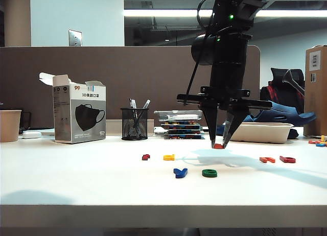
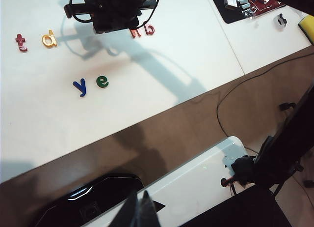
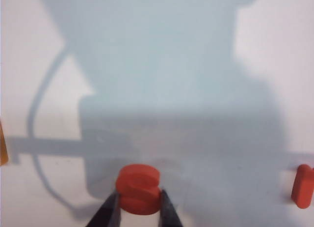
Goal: Select the appropriate letters from the row of letter magnets placed on the table to arrange into the word "yes".
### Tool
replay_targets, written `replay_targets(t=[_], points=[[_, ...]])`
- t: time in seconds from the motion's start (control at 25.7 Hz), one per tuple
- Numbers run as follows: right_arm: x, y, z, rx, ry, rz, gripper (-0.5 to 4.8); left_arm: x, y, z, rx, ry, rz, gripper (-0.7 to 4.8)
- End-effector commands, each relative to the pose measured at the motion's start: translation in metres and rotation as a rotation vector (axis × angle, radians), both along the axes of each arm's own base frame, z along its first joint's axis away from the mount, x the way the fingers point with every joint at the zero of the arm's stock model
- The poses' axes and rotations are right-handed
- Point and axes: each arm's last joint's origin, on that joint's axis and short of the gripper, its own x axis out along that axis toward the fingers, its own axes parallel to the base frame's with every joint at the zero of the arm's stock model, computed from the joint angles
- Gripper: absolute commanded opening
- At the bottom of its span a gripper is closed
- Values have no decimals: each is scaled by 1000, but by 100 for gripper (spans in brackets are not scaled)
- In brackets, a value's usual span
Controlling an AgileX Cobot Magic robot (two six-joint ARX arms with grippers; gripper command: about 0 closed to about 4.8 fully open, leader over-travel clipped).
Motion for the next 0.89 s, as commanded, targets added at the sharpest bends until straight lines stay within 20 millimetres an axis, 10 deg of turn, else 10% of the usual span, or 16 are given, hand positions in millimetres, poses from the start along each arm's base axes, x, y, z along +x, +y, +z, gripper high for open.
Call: replay_targets(t=[0.04, 0.89], points=[[-6, -2, 13, 3, -3, 4, 72, 0, 1, 2, -15, -4, -2, -6], [-61, -28, 98, 11, -32, -20, 72, 0, 0, 3, -18, -6, -1, -6]])
